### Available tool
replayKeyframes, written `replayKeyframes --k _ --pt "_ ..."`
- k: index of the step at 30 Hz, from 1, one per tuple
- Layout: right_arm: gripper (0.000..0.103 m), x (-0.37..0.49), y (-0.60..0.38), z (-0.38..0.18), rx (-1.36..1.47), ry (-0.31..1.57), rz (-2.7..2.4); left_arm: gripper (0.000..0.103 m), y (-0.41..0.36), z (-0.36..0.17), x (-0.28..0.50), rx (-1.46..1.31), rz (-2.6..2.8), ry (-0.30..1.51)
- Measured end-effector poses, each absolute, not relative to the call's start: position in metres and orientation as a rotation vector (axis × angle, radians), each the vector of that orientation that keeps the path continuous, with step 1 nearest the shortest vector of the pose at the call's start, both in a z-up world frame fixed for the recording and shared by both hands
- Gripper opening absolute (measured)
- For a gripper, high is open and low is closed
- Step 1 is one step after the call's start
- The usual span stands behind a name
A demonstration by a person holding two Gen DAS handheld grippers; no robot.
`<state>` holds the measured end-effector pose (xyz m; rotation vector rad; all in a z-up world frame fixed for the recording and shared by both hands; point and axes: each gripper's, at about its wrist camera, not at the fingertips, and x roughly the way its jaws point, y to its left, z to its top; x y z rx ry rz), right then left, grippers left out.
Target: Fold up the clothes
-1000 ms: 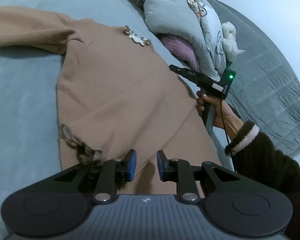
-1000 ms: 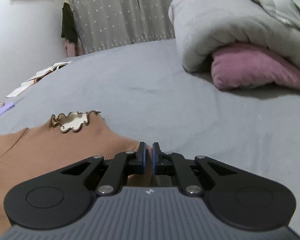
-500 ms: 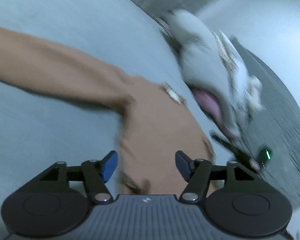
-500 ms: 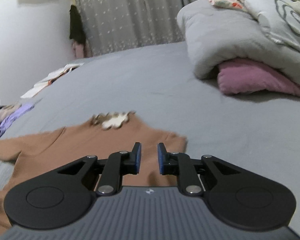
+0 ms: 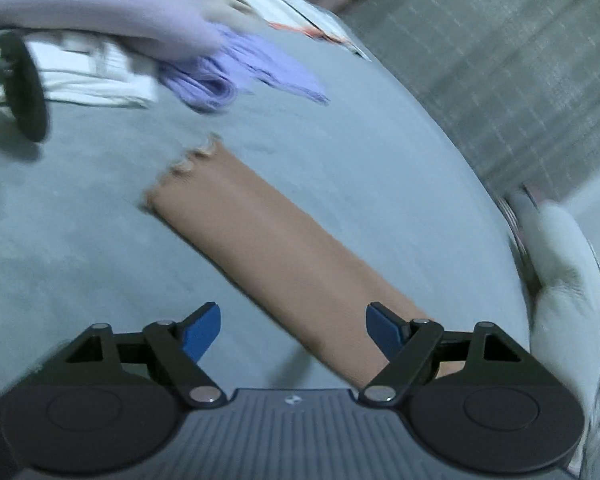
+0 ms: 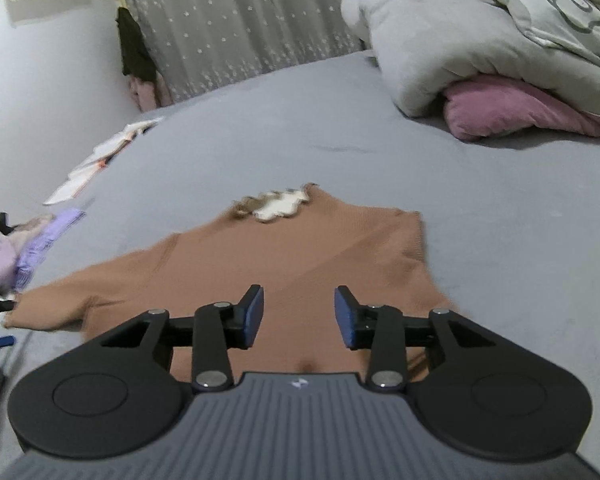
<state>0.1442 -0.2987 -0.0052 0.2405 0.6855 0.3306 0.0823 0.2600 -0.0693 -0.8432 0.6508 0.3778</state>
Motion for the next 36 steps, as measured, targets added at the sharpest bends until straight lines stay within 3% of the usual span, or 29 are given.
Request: replayKeyframes --k 4,7,9,12,19,26,31,36 --pt "0.046 0.131 -0.293 0.011 0.265 0.644 0.369 0.080 0.269 -0.074 0.089 -0.884 0.406 0.579" --pt "0.046 0.124 -0.286 0.014 0.261 0.634 0.407 0.073 0.276 -0.075 0.089 -0.910 0.406 0.521" --pt "0.047 0.123 -0.282 0.013 0.256 0.636 0.424 0.046 0.274 -0.071 0.088 -0.910 0.398 0.486" --pt "0.047 0.124 -0.279 0.007 0.254 0.655 0.433 0.014 0.272 -0.065 0.087 -0.909 0.385 0.432" --pt "0.047 0.126 -0.281 -0.005 0.281 0.703 0.438 0.011 0.268 -0.051 0.085 -0.906 0.355 0.308" --pt "0.047 0.126 -0.284 -0.007 0.312 0.714 0.454 0.011 0.216 0.029 0.106 -0.861 0.108 0.193" --pt "0.048 0.125 -0.287 -0.004 0.359 0.709 0.475 0.011 0.172 0.065 0.112 -0.820 -0.021 0.212" --pt "0.048 0.125 -0.290 -0.004 0.367 0.719 0.477 0.011 0.154 0.067 0.112 -0.832 -0.085 0.282"
